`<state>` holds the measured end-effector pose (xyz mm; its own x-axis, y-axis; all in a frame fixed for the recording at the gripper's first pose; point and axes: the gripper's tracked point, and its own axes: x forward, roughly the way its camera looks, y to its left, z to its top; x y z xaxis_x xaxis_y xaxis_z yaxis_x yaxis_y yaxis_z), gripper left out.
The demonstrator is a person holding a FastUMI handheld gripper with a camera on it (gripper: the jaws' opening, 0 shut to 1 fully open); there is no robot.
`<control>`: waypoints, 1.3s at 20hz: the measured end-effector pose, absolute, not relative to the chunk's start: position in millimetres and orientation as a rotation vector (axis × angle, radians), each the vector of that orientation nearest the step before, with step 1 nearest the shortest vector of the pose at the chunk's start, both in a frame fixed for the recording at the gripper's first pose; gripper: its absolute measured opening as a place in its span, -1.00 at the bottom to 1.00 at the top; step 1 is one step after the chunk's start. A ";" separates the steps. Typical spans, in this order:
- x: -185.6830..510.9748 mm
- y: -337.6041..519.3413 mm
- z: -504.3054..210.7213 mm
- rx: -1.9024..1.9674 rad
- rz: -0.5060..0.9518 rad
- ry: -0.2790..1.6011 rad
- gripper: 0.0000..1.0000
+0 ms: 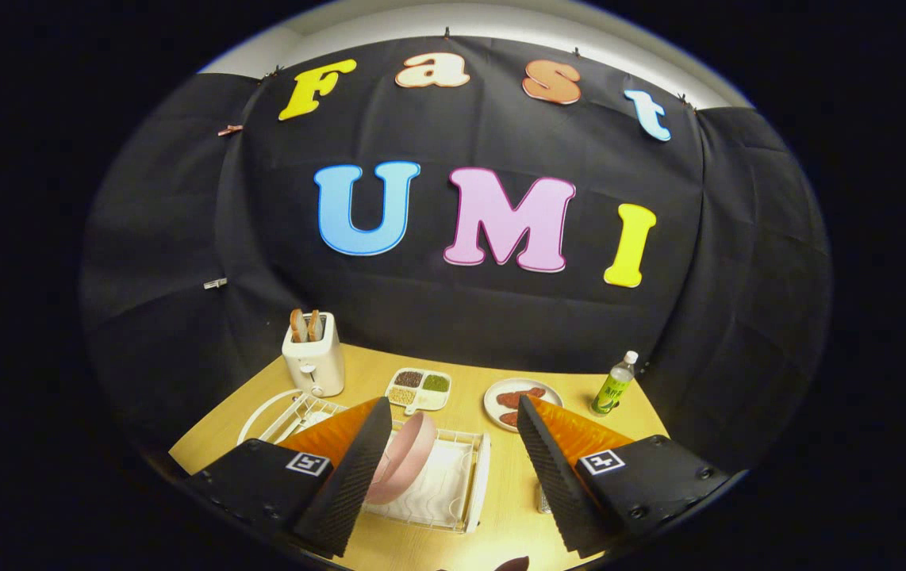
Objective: Take the plate from the dish rack, then take the spoon from the basket and place it into the plate.
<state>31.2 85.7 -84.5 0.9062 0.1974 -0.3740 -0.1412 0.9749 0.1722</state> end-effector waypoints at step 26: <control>56.5 173.5 -298.0 0.211 0.076 1.063 0.19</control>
